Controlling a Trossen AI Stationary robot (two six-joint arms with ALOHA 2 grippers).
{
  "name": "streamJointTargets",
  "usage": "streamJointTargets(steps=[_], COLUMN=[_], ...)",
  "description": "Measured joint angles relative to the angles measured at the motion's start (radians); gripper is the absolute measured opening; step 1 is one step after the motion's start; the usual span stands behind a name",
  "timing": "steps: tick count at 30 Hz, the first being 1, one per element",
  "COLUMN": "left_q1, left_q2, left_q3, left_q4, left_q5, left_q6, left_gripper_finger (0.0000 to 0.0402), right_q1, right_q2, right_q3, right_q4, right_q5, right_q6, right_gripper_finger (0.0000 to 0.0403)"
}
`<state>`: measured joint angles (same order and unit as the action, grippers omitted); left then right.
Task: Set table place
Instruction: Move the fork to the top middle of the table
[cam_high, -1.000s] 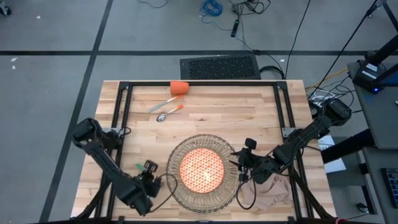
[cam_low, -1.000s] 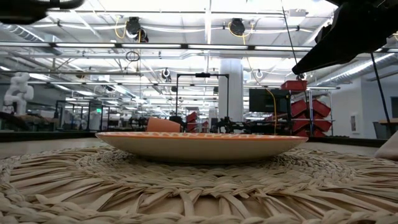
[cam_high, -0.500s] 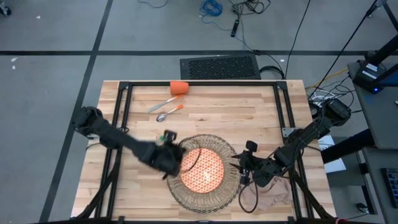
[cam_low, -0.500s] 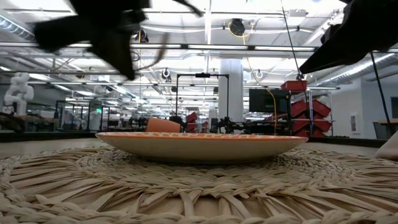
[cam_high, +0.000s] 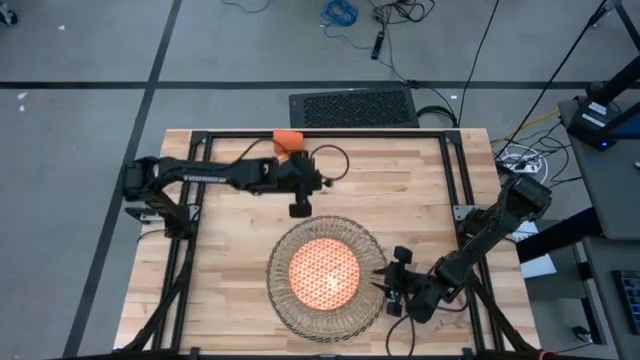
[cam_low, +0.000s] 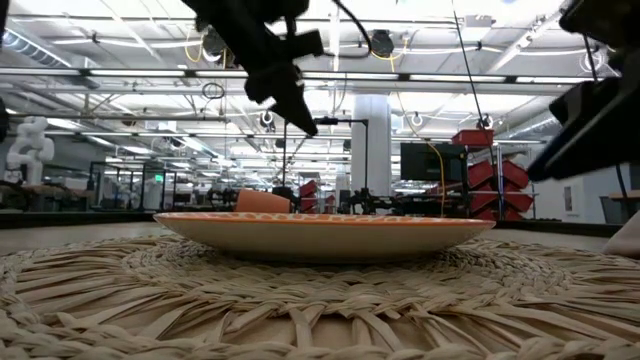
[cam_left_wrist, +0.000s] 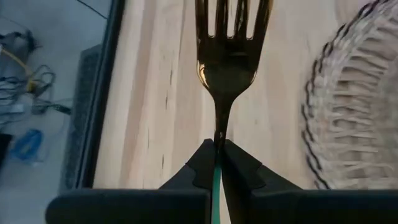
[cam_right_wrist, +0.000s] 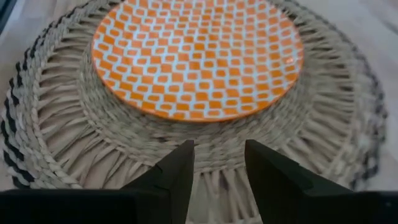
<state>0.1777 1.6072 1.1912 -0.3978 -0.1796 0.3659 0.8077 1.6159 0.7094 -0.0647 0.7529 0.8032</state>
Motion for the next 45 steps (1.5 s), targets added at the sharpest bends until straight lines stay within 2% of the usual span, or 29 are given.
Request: streamJointTargets(steps=[7, 12, 17, 24, 30, 40, 45], left_q1=[0.096, 0.143, 0.175, 0.198, 0.195, 0.193, 0.187], left_q2=[0.193, 0.361, 0.522, 0.687, 0.756, 0.757, 0.757], left_q3=[0.217, 0.455, 0.675, 0.873, 0.922, 0.928, 0.928], left_q4=[-0.029, -0.121, -0.254, -0.341, -0.387, -0.372, -0.367], left_q5=[0.088, 0.174, 0.211, 0.271, 0.281, 0.256, 0.253], left_q6=[0.09, 0.096, 0.109, 0.112, 0.117, 0.114, 0.114], left_gripper_finger=[0.0, 0.0, 0.0, 0.0, 0.0, 0.0001, 0.0028], right_q1=[-0.004, -0.008, 0.003, 0.026, 0.035, 0.039, 0.039], right_q2=[0.089, 0.094, 0.094, 0.094, 0.094, 0.094, 0.094], right_q3=[0.0, 0.0, 0.0, 0.0, 0.0, 0.0, 0.0], right_q4=[0.116, 0.131, 0.168, 0.167, 0.167, 0.167, 0.169], right_q5=[-0.022, -0.021, -0.021, -0.021, -0.022, -0.023, -0.024], right_q6=[-0.016, -0.016, -0.026, -0.005, 0.017, 0.023, 0.023], right_gripper_finger=[0.013, 0.013, 0.013, 0.013, 0.013, 0.013, 0.013])
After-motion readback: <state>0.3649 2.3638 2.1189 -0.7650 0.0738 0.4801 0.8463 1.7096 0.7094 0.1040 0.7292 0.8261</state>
